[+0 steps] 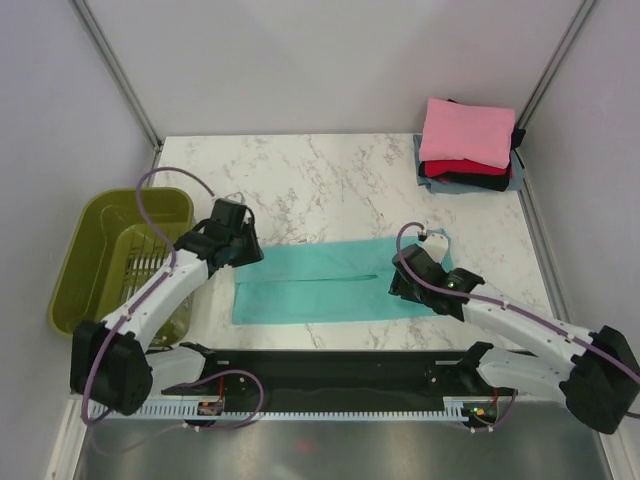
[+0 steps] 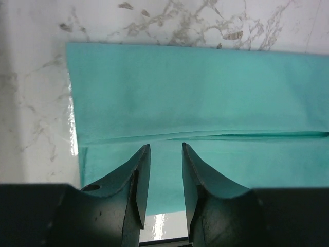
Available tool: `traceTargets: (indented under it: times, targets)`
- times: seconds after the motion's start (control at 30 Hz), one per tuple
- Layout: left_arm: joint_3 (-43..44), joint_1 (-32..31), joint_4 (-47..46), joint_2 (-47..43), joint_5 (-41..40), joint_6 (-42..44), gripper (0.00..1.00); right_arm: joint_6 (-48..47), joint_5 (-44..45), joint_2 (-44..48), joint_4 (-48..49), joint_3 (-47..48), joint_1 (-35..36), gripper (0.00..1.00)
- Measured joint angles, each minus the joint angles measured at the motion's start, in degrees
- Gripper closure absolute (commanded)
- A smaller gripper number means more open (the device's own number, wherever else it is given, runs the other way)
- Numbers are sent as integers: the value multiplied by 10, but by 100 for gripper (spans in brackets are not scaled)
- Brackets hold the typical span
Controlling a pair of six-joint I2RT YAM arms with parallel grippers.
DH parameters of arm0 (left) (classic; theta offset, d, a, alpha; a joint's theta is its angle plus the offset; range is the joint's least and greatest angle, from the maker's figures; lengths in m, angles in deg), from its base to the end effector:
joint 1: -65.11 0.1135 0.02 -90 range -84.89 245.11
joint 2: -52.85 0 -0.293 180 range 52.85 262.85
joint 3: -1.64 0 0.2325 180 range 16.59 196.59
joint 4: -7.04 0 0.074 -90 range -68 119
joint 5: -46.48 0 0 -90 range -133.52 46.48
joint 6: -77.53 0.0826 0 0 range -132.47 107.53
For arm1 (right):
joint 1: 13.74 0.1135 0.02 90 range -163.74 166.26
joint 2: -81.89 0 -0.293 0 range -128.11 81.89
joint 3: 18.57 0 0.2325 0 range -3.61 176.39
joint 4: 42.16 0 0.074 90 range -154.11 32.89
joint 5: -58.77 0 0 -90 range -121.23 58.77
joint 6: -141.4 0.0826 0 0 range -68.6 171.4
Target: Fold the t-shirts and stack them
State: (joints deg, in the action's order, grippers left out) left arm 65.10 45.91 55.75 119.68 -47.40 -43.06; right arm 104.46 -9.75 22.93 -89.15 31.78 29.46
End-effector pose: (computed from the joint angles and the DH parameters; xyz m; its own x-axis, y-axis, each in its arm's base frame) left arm 0.2218 -0.0713 0.2458 -0.7883 -0.2631 -0.5562 -0.1305 0.9549 -0.2668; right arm 0.1549 0.1039 0.2053 -0.7501 0.3159 -0.5810 0.1886 0.9442 0.2700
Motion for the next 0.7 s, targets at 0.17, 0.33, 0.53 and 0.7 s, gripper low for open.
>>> traceTargets:
  times: [0.17, 0.33, 0.53, 0.7]
  targets:
    - [63, -66, -5, 113, -14, 0, 63, -33, 32, -101, 5, 85, -57, 46]
    - [95, -73, -12, 198, -22, 0, 64, -64, 10, -173, 41, 104, -155, 42]
    - [102, -76, -18, 273, -25, 0, 67, -84, -20, -302, 50, 122, -158, 40]
    - [75, -83, -28, 291, -25, -2, 68, -112, -28, -419, 58, 250, -158, 39]
